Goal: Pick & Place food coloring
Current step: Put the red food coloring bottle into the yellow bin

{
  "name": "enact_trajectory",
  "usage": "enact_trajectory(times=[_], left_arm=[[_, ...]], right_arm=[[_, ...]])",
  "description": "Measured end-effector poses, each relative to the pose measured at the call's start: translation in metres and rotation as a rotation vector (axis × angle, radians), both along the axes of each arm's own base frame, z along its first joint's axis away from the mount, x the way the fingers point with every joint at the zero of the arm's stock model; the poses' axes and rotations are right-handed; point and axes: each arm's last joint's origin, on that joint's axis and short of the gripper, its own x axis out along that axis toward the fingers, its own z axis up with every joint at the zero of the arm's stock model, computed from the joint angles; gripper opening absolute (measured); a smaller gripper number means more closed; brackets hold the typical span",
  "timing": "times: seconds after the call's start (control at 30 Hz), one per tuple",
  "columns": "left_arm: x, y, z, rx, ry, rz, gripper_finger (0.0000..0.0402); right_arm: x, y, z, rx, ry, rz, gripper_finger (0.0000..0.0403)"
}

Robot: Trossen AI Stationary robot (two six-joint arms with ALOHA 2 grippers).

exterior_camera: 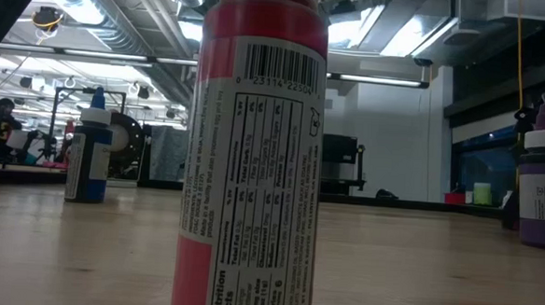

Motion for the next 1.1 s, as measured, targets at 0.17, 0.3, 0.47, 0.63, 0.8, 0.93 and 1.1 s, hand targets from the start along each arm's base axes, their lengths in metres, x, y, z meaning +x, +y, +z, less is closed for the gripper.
enact_trajectory(times=[0.17, 0.3, 0.47, 0.63, 0.8, 0.93, 1.1], left_arm=[[0.000, 0.000, 0.000, 0.004, -0.006, 0.000, 0.0148], [0.000, 0.000, 0.000, 0.002, -0.006, 0.001, 0.0148], [0.001, 0.000, 0.000, 0.003, -0.008, 0.002, 0.0148], [0.002, 0.001, 0.002, 0.014, -0.026, 0.002, 0.0148], [0.002, 0.001, 0.002, 0.014, -0.026, 0.001, 0.0148], [0.002, 0.001, 0.002, 0.016, -0.029, 0.001, 0.0148], [0.002, 0.001, 0.002, 0.016, -0.030, 0.001, 0.0148]], right_arm=[[-0.004, -0.010, -0.008, 0.004, 0.028, -0.048, 0.0233], [-0.003, -0.012, -0.009, 0.005, 0.016, -0.063, 0.0226], [-0.002, -0.013, -0.009, 0.004, 0.016, -0.063, 0.0214], [-0.002, -0.013, -0.009, -0.010, 0.007, -0.054, 0.0202], [0.000, -0.014, -0.009, -0.009, 0.002, -0.061, 0.0179], [0.000, -0.015, -0.009, -0.011, 0.003, -0.062, 0.0158], [0.000, -0.015, -0.009, -0.011, 0.003, -0.061, 0.0133]])
